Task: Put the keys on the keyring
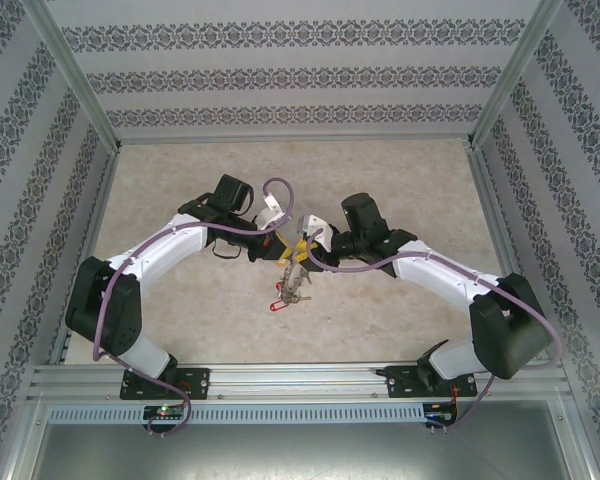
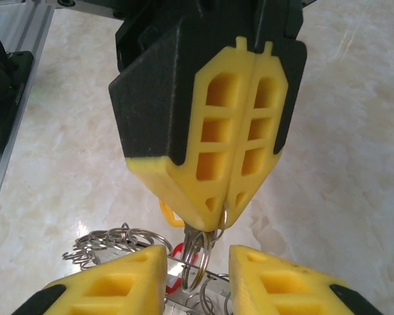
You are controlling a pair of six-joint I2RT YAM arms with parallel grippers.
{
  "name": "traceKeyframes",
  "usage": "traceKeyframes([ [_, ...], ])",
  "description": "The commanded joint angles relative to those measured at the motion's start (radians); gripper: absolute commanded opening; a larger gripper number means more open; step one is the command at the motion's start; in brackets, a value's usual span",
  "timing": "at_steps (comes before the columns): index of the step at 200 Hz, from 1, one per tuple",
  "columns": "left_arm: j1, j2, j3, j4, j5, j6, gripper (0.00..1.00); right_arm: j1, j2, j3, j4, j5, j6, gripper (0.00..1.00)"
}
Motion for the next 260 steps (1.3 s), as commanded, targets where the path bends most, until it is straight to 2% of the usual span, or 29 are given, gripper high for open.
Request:
traceKeyframes([
  [1, 0.007, 0.001, 0.032, -0.009, 0.053, -0.019, 0.00, 0.011, 0.018, 0.032, -0.023, 0.011, -0.001, 0.29],
  [63, 0.006, -0.002, 0.031, -0.008, 0.060, -0.020, 0.00, 0.011, 0.050, 0.053, -0.062, 0.034, 0.007, 0.26],
  [95, 0.007, -0.004, 0.029, -0.004, 0.066, -0.025, 0.00, 0.010, 0.057, 0.060, -0.057, 0.033, 0.028, 0.00],
  [119, 0.006, -0.009, 0.025, -0.004, 0.064, -0.030, 0.00, 0.000, 0.047, 0.050, -0.017, 0.027, 0.058, 0.00],
  [154, 0.008, -0.021, 0.014, -0.021, 0.052, -0.011, 0.00, -0.063, 0.000, -0.026, 0.158, -0.058, 0.171, 0.00],
  [177, 0.008, -0.035, -0.004, -0.010, 0.037, 0.000, 0.00, -0.091, -0.015, -0.048, 0.203, -0.097, 0.203, 0.00],
  [221, 0.003, -0.071, -0.024, 0.031, 0.049, 0.045, 0.00, -0.101, 0.006, -0.033, 0.203, -0.119, 0.238, 0.00],
  [260, -0.025, -0.152, -0.041, 0.037, -0.018, 0.167, 0.00, -0.088, 0.052, 0.032, 0.112, -0.119, 0.249, 0.00],
])
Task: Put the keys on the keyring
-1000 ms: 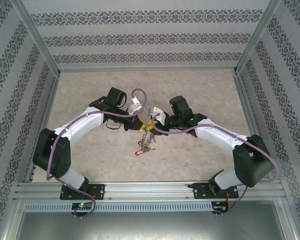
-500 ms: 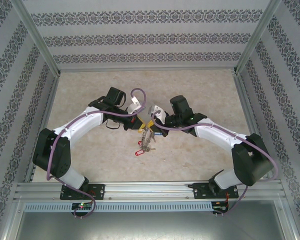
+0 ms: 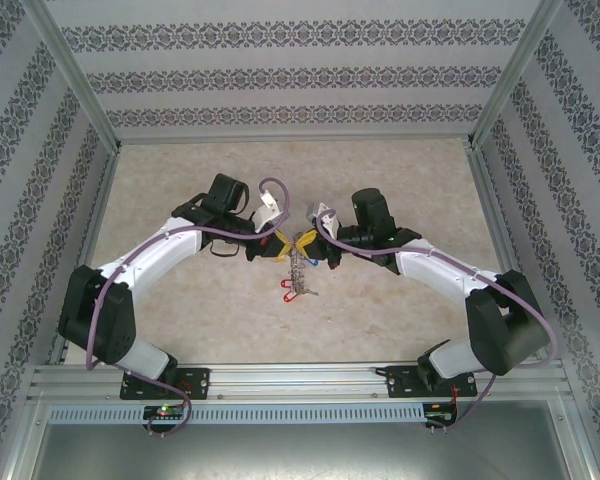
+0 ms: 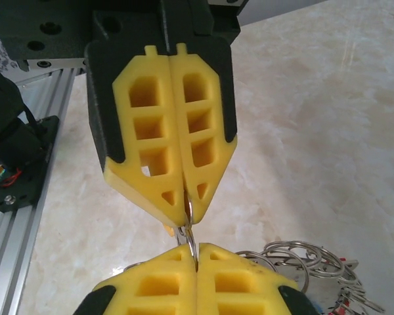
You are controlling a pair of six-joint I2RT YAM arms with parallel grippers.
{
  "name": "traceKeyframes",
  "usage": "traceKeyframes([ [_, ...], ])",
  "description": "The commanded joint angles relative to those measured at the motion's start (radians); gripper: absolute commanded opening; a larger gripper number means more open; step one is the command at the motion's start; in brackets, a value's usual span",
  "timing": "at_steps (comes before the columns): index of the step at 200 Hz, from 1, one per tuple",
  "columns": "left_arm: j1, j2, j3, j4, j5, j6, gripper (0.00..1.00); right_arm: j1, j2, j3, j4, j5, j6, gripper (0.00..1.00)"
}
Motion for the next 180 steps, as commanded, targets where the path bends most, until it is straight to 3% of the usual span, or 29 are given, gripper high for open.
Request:
traceKeyframes([
  [1, -0.024, -0.082, -0.013, -0.010, -0.002, 0.116, 0.00, -0.013, 0.032, 0.058, -0.037, 0.026, 0.030, 0.00],
  [26, -0.032, -0.072, 0.019, -0.054, -0.033, 0.156, 0.00, 0.019, 0.039, 0.104, -0.124, 0.039, -0.019, 0.00],
  [55, -0.030, -0.001, 0.087, -0.114, -0.003, 0.101, 0.00, 0.077, 0.023, 0.127, -0.229, 0.174, -0.149, 0.00],
  [112, -0.026, 0.156, 0.250, -0.385, 0.193, -0.105, 0.00, 0.163, -0.040, 0.101, -0.238, 0.485, -0.354, 0.00],
  [145, -0.025, 0.169, 0.322, -0.473, 0.230, -0.215, 0.00, 0.212, -0.059, 0.077, -0.172, 0.630, -0.430, 0.00],
  [180, -0.021, 0.197, 0.448, -0.553, 0.199, -0.289, 0.00, 0.272, -0.058, 0.062, -0.107, 0.757, -0.512, 0.00],
])
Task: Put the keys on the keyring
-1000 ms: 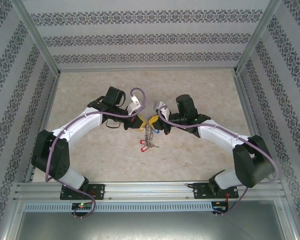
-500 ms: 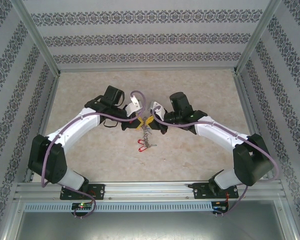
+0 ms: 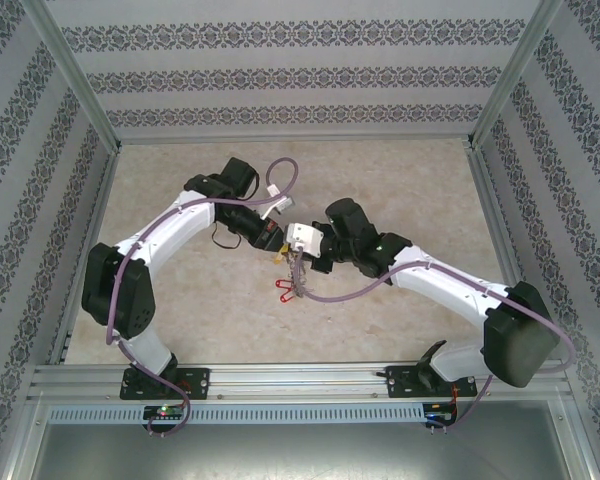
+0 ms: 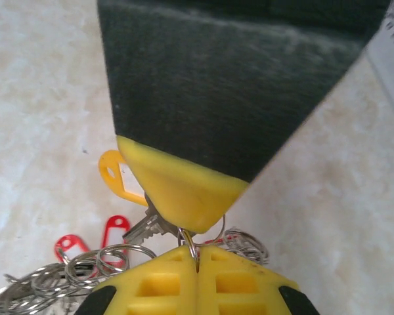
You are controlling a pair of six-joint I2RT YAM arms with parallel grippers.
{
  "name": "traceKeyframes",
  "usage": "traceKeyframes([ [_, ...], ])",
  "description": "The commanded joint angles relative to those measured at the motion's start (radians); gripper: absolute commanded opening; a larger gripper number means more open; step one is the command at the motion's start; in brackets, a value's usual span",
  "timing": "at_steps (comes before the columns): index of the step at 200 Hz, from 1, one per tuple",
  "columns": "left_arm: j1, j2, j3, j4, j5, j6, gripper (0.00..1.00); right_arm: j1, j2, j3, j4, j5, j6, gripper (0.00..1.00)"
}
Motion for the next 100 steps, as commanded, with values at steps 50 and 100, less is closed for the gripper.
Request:
traceKeyframes([
  [50, -0.021, 0.055, 0.291, -0.232, 0.113, -0.119, 0.00, 0.028, -0.010, -0.062, 0.184, 0.184, -0.100, 0.28],
  [100, -0.021, 0.055, 0.227, -0.013, 0.103, -0.345, 0.00, -0.069, -0.124, -0.157, 0.230, 0.117, -0.019, 0.41],
])
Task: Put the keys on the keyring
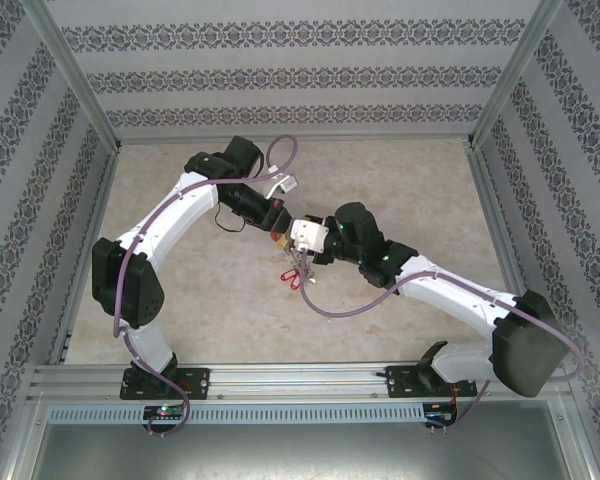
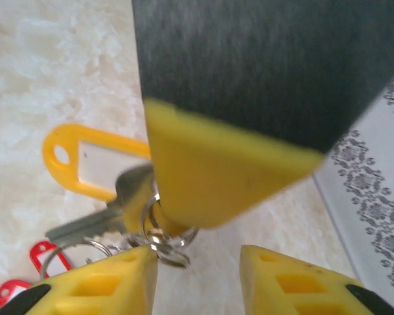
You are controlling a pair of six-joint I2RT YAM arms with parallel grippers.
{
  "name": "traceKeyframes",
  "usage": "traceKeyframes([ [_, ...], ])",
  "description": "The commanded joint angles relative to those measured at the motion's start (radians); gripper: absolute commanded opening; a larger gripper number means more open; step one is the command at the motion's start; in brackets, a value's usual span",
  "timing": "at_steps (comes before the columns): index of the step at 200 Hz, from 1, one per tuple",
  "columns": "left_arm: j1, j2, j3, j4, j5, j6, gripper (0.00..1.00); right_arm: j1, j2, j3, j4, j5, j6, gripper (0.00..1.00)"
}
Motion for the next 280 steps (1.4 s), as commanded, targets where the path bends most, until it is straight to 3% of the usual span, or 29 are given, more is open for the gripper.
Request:
traceKeyframes([
  [1, -0.018, -0.025, -0.014, 0.122, 0.104, -0.165, 0.00, -0.046, -0.047, -0.053, 0.010, -0.016, 0.042, 0.41],
  [55, -0.009, -0.024, -0.083, 0.329, 0.044, -0.568, 0.00, -0.098, -0.209, -0.195, 0.047, -0.138, 0.143, 0.48],
  [102, -0.007, -0.042, -0.081, 0.370, -0.028, -0.770, 0.00, -0.098, -0.288, -0.241, 0.089, -0.217, 0.266, 0.50],
  [125, -0.007, -0.041, -0.078, 0.348, -0.072, -0.869, 0.00, -0.092, -0.279, -0.232, 0.152, -0.187, 0.366, 0.50],
  [157, -0.007, -0.062, -0.172, 0.473, -0.074, -1.082, 0.00, -0.067, -0.211, -0.198, 0.192, -0.105, 0.416, 0.53],
  [177, -0.006, -0.068, -0.172, 0.442, -0.099, -1.119, 0.00, -0.044, -0.174, -0.197, 0.224, -0.070, 0.400, 0.60],
  [243, -0.007, -0.078, -0.227, 0.479, -0.096, -1.211, 0.00, 0.027, -0.025, -0.144, 0.297, 0.101, 0.300, 0.62],
  [262, -0.006, -0.082, -0.234, 0.482, -0.097, -1.210, 0.00, 0.027, -0.006, -0.129, 0.308, 0.096, 0.295, 0.59],
  [280, -0.006, -0.083, -0.237, 0.479, -0.093, -1.209, 0.00, 0.027, 0.006, -0.117, 0.298, 0.087, 0.283, 0.46],
])
